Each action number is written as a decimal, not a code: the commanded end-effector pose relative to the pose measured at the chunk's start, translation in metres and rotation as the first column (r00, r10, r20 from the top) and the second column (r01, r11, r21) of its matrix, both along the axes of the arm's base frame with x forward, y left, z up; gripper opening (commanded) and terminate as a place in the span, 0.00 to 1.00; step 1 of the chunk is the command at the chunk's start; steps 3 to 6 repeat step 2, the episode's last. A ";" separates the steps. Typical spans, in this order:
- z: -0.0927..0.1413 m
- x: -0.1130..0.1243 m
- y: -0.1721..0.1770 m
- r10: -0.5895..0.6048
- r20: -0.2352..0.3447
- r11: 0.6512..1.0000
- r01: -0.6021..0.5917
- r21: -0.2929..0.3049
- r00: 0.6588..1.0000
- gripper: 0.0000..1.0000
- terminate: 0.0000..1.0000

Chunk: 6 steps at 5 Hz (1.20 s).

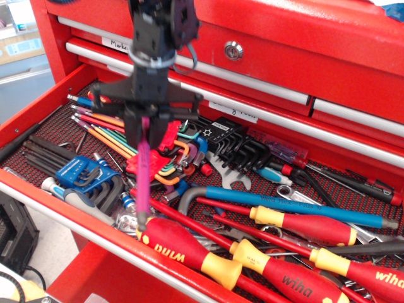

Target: Pick up violet Allen key

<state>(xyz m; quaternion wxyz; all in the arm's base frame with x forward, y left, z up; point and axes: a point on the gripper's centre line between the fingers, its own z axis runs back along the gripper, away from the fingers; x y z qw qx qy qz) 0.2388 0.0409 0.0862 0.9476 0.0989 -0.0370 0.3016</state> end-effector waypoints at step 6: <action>0.084 0.002 0.004 -0.128 0.157 0.982 0.103 0.157 0.979 0.00 1.00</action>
